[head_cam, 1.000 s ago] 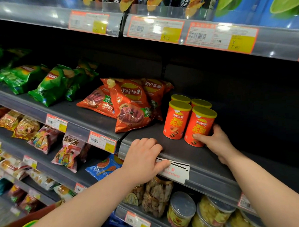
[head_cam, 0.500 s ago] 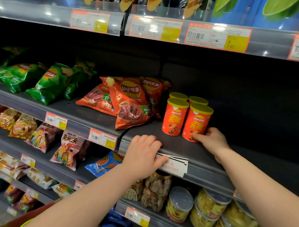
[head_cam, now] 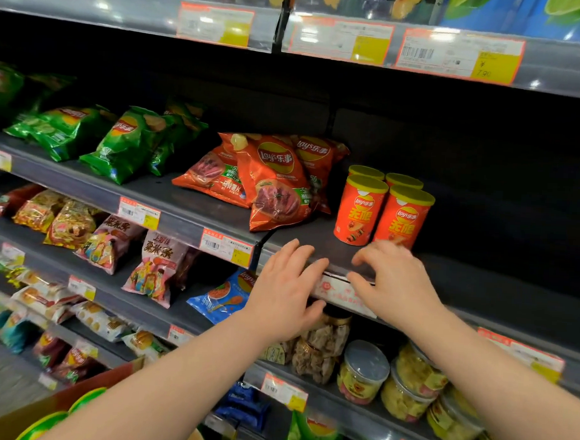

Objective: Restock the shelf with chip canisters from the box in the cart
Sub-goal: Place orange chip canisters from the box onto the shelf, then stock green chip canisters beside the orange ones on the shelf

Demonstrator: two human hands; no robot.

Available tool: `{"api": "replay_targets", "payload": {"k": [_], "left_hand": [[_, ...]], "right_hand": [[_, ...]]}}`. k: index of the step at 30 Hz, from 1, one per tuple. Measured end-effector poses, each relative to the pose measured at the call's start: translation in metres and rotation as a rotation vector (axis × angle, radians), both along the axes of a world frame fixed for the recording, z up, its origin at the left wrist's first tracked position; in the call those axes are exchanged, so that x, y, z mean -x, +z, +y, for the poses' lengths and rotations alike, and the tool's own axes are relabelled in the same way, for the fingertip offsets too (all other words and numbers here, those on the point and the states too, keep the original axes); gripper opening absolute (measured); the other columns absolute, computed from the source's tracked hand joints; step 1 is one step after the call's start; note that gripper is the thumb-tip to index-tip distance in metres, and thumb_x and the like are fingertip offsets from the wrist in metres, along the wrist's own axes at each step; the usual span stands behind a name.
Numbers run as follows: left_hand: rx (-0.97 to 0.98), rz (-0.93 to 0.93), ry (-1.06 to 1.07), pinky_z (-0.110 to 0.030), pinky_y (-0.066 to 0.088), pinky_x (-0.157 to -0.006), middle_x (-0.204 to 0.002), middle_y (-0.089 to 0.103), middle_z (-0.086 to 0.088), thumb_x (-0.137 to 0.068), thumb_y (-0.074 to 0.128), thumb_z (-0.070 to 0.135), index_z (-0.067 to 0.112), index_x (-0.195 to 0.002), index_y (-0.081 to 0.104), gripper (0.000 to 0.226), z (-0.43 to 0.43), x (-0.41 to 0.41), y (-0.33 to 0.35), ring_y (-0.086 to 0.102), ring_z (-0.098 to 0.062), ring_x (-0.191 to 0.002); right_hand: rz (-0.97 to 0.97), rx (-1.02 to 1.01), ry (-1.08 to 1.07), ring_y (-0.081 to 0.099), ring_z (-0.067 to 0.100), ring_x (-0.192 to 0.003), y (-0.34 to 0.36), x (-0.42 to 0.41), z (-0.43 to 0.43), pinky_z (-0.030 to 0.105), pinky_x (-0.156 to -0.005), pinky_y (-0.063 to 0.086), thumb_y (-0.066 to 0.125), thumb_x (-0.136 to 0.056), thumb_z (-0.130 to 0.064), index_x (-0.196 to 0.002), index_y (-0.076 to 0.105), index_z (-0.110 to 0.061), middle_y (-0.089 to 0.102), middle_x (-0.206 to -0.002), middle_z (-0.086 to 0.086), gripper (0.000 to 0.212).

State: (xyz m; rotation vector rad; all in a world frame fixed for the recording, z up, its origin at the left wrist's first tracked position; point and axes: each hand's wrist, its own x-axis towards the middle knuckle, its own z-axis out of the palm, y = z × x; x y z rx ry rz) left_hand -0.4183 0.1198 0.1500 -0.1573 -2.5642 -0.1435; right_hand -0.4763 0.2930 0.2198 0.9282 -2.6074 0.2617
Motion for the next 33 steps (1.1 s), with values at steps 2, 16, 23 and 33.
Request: {"api": "replay_targets", "payload": {"k": [2, 16, 23, 33], "left_hand": [[-0.011, -0.020, 0.028, -0.046, 0.045, -0.095, -0.127, 0.055, -0.016, -0.074, 0.046, 0.047, 0.013, -0.116, 0.058, 0.055, -0.007, -0.013, -0.005, 0.049, -0.040, -0.123], [-0.046, -0.658, 0.387, -0.038, 0.042, -0.090, -0.125, 0.047, -0.007, -0.087, 0.049, 0.045, 0.016, -0.129, 0.044, 0.051, -0.076, -0.129, -0.091, 0.046, -0.029, -0.117], [-0.144, -0.848, 0.570, -0.040, 0.044, -0.090, -0.124, 0.048, -0.008, -0.086, 0.049, 0.044, 0.017, -0.128, 0.045, 0.051, -0.102, -0.201, -0.137, 0.048, -0.030, -0.117], [-0.250, -0.986, 0.701, -0.040, 0.044, -0.094, -0.127, 0.047, -0.008, -0.087, 0.047, 0.047, 0.017, -0.132, 0.043, 0.054, -0.115, -0.277, -0.170, 0.047, -0.029, -0.119]], "right_hand": [[0.083, -0.019, 0.110, 0.056, 0.026, -0.097, -0.009, -0.012, -0.012, 0.037, -0.080, 0.044, 0.059, -0.082, -0.034, -0.095, 0.067, -0.022, 0.061, -0.102, -0.001, 0.020], [-0.172, -0.308, 0.442, 0.052, 0.025, -0.108, -0.102, -0.074, -0.098, 0.035, -0.088, 0.040, 0.049, -0.089, -0.037, -0.107, 0.061, -0.021, 0.058, -0.110, 0.001, 0.027], [-0.342, -0.525, 0.521, 0.049, 0.026, -0.117, -0.160, -0.107, -0.139, 0.034, -0.094, 0.041, 0.046, -0.091, -0.037, -0.118, 0.057, -0.022, 0.056, -0.120, 0.003, 0.033], [-0.537, -0.731, 0.537, 0.050, 0.030, -0.118, -0.226, -0.147, -0.184, 0.039, -0.093, 0.042, 0.047, -0.089, -0.034, -0.118, 0.055, -0.018, 0.052, -0.126, 0.008, 0.034]]}}
